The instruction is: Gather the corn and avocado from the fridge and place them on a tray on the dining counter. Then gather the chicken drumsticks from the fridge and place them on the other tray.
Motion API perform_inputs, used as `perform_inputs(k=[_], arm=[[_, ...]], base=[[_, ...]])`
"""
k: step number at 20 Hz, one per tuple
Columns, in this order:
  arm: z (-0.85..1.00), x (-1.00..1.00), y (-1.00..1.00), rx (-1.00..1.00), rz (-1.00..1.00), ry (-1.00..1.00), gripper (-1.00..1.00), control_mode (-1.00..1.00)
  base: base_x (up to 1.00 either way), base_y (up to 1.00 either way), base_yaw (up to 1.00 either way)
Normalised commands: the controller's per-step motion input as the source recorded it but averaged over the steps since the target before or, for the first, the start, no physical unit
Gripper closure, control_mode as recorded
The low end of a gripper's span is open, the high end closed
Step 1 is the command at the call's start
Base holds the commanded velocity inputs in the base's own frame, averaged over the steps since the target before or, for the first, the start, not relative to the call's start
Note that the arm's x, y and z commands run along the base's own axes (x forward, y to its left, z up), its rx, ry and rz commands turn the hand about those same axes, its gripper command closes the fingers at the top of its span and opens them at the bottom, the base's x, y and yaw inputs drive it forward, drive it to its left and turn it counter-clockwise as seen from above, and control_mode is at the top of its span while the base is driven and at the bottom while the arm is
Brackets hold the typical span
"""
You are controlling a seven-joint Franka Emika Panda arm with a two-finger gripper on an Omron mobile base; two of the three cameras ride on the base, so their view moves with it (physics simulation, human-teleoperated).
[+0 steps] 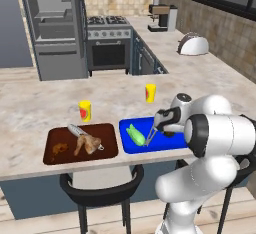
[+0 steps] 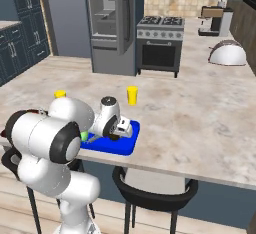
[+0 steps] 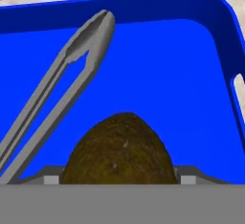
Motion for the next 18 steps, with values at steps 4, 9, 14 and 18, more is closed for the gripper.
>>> perform_inputs(k=[4,9,14,18], arm=[[-0.26,0.15,0.0,0.0,0.0,0.0,-1.0,-1.0],[-0.01,-0.03,0.03,0.0,0.01,0.0,-1.0,-1.0],[0.16,-0.12,0.11,0.0,0.0,0.0,-1.0,-1.0],[0.36,-0.2,0.0,0.02,0.0,0.0,-1.0,-1.0]], base=[[0.0,0.0,0.0],[0.0,0.0,0.0],[0.0,0.0,0.0],[0.0,0.0,0.0]])
